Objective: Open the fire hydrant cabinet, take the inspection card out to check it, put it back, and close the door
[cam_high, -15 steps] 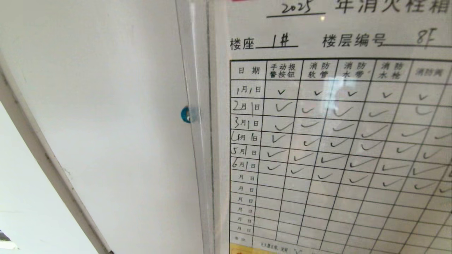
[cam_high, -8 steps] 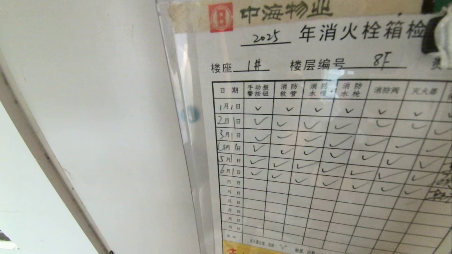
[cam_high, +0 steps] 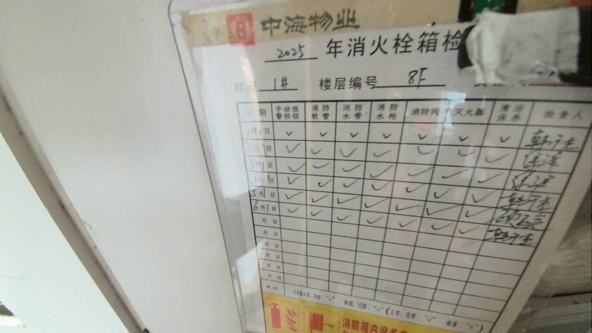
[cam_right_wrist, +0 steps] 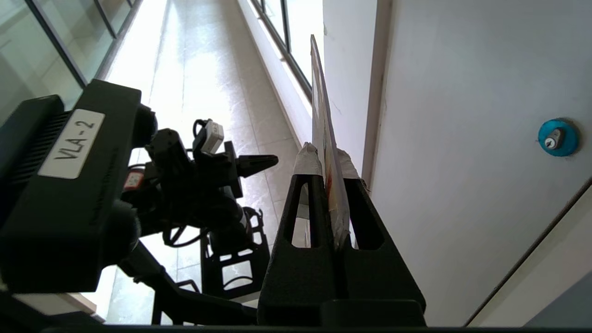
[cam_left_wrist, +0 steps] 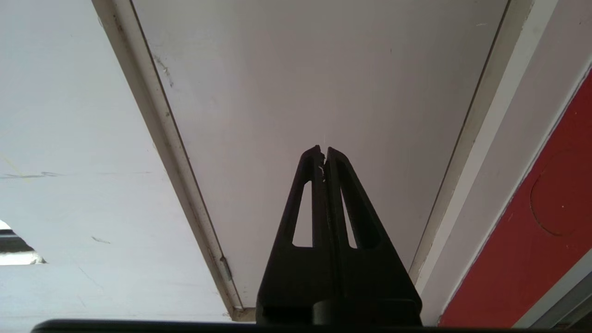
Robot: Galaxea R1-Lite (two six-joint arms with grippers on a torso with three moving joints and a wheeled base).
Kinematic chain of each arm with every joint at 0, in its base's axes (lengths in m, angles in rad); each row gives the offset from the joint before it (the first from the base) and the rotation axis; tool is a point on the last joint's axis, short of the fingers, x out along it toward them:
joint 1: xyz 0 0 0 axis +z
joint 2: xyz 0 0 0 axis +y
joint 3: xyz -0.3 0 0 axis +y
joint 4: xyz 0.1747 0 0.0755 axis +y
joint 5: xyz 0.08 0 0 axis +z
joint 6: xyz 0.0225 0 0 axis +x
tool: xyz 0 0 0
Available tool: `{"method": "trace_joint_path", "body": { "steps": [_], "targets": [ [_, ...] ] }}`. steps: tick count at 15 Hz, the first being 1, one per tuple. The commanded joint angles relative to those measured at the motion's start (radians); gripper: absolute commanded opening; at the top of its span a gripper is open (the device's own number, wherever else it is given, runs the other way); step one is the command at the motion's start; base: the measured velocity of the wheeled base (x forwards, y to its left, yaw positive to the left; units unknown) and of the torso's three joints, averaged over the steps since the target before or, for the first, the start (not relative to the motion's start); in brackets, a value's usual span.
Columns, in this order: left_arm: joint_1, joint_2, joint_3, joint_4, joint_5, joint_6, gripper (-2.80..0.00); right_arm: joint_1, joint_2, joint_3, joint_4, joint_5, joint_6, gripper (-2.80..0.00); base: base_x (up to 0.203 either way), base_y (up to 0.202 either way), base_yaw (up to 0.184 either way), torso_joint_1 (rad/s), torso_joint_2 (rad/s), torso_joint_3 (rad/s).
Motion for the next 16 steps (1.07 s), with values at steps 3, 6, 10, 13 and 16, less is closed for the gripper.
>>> {"method": "trace_joint_path", "body": {
  "steps": [3,6,10,13,16],
  "targets": [
    [0.0,0.001,0.008,0.0,0.0,0.001,-2.8,-0.003,0.056,-0.019,-0.028,0.001,-0.001,-2.8,0.0,0.0,0.0,0.0,0.0,0.0],
    [0.0,0.001,0.008,0.0,0.0,0.001,-2.8,-0.003,0.096,-0.058,-0.029,0.001,-0.001,-2.8,0.0,0.0,0.0,0.0,0.0,0.0],
    [0.0,0.001,0.008,0.0,0.0,-0.001,-2.8,-0.004,0.113,-0.077,-0.029,0.001,-0.002,-2.8,0.0,0.0,0.0,0.0,0.0,0.0],
    [0.0,0.001,0.008,0.0,0.001,0.001,-2.8,-0.005,0.112,-0.075,-0.025,0.001,-0.002,-2.8,0.0,0.0,0.0,0.0,0.0,0.0],
    [0.0,0.001,0.008,0.0,0.0,0.0,-2.8,-0.008,0.112,-0.071,-0.023,0.001,-0.002,-2.8,0.0,0.0,0.0,0.0,0.0,0.0]
  ]
}}
